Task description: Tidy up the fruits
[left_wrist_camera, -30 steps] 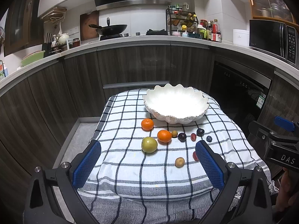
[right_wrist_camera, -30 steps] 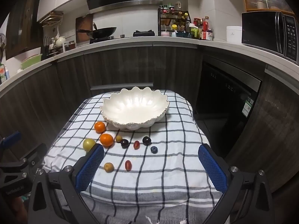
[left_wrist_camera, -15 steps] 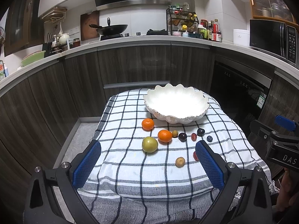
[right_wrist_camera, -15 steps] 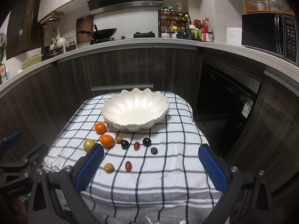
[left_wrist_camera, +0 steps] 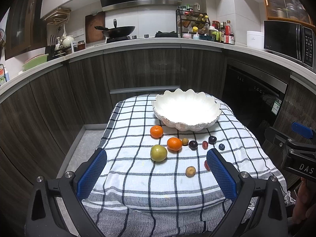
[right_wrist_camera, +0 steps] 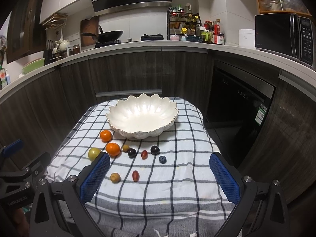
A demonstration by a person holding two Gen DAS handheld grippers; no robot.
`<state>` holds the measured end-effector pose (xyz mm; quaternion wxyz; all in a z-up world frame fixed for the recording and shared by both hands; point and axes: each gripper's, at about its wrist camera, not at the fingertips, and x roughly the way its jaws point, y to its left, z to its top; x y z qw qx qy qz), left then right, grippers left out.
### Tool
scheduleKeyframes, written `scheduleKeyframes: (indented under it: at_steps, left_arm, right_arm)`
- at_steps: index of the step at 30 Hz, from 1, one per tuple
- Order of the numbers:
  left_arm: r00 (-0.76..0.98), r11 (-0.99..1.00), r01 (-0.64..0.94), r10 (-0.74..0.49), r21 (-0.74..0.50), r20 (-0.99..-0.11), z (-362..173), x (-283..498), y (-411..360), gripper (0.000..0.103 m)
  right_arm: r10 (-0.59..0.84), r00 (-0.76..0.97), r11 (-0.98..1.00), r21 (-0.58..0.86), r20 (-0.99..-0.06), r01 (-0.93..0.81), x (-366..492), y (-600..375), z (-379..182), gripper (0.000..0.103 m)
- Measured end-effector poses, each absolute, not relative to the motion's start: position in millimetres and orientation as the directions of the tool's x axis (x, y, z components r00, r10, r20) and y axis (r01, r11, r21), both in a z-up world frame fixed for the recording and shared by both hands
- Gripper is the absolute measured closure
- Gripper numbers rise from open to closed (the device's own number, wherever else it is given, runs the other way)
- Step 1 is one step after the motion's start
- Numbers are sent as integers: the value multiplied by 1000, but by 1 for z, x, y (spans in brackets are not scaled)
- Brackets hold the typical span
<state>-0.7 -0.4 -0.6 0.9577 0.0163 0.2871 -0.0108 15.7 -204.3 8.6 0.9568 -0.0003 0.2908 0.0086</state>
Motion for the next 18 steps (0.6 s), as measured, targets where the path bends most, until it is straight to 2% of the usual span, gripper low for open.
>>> scheduleKeyframes:
  at_steps: [18]
  left_arm:
    - [834, 999, 30, -11, 26, -552, -1, -1, 0, 0]
  right_arm:
    - [14, 832, 1000, 5, -555, -14, 15, -204, 9, 1]
